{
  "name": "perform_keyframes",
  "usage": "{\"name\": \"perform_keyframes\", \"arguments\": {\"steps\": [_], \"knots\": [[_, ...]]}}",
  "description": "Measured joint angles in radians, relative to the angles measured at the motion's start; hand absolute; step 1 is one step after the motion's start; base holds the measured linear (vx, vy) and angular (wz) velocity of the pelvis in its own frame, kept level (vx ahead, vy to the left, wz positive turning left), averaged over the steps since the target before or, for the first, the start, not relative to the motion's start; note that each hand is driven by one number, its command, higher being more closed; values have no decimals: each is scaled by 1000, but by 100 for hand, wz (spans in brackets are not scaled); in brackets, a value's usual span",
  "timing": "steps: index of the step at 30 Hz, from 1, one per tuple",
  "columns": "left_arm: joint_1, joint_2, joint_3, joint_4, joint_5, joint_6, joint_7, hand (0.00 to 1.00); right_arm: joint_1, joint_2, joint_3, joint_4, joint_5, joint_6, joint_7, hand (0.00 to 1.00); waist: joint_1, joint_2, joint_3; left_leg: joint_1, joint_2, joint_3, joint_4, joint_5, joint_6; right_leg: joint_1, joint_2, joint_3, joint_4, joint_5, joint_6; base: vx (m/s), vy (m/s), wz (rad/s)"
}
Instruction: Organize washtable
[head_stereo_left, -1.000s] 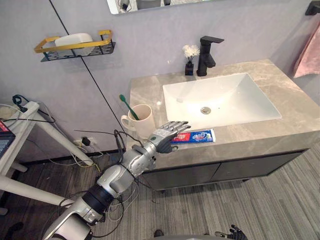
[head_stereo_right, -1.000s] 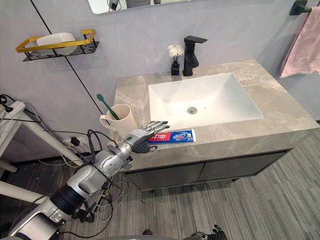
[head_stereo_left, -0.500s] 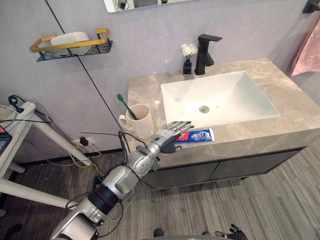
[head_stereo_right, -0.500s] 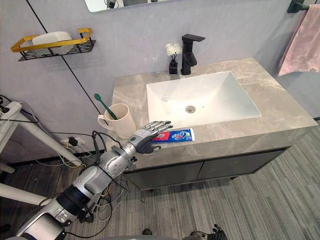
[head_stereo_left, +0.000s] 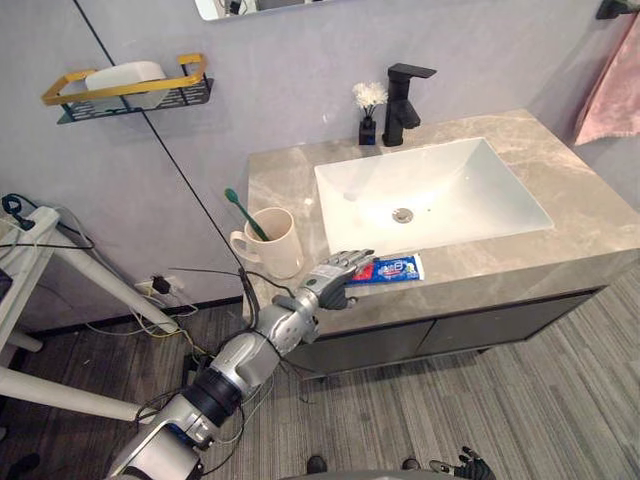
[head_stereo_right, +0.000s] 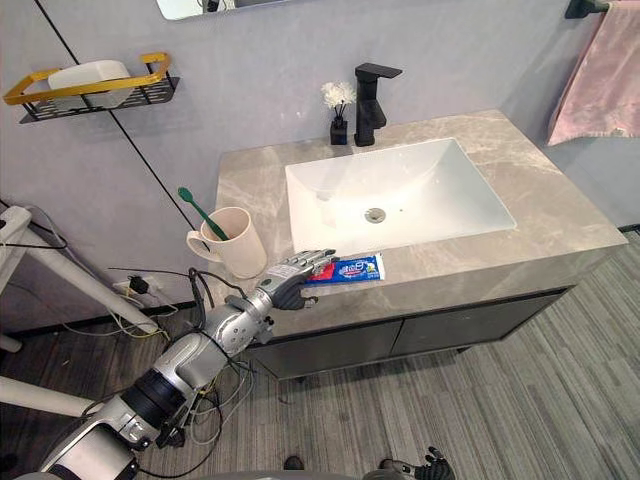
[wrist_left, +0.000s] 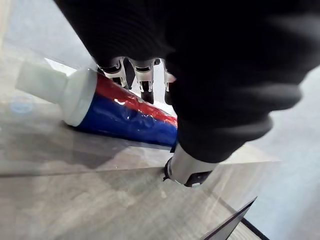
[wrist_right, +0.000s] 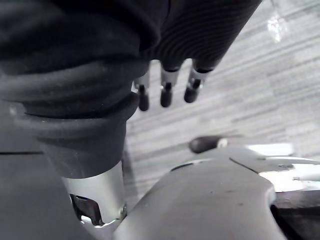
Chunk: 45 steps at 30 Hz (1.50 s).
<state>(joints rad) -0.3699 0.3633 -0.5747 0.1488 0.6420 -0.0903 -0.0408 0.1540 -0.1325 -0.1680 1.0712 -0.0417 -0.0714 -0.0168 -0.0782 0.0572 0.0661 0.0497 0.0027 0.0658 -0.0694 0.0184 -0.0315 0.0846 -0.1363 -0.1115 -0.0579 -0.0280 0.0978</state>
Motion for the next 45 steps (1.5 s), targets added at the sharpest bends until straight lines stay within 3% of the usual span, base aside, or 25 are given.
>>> {"name": "perform_keyframes", "arguments": {"steps": [1, 2, 11, 31, 39, 45], "knots": [[-1, 0, 0, 6, 1, 2, 0, 0, 0, 0, 0, 0, 0, 0, 0, 0, -1, 0, 0, 0, 0, 2, 0, 0, 0, -1, 0, 2, 0, 1, 0, -41, -8, -9], [-3, 0, 0, 10, 2, 6, 1, 100, 0, 1, 0, 0, 0, 0, 0, 0, -3, 0, 0, 0, 0, 4, 1, 0, 0, -2, 0, 4, 0, 3, 0, -42, -8, -6], [-13, -7, 33, 13, 0, 6, 26, 100, 0, 7, 0, -7, 1, 0, 0, 0, -18, -3, 1, 0, 2, 12, 1, 0, 0, -2, -1, 10, -10, 11, 2, -27, -12, -3], [26, -27, 74, -6, 63, 14, 97, 100, 16, 7, 24, -46, 3, -14, -6, 0, -14, -6, 3, 4, 15, 19, 1, -3, -3, -2, 8, 23, -10, 13, 1, -8, -7, -1], [153, -99, 143, -54, 73, 7, 155, 100, 112, 13, 95, -318, 50, -39, -12, 0, -12, -10, 2, 12, 22, 35, 4, -7, -9, -3, 19, 41, -7, 15, -1, -21, -22, -6], [252, -135, 146, -150, 73, -16, 180, 100, 176, 50, 124, -626, 155, -102, -26, 0, 16, -27, -3, 16, 33, 71, 20, -27, -17, -19, 24, 82, 6, 15, -2, -32, -10, -20]]}}
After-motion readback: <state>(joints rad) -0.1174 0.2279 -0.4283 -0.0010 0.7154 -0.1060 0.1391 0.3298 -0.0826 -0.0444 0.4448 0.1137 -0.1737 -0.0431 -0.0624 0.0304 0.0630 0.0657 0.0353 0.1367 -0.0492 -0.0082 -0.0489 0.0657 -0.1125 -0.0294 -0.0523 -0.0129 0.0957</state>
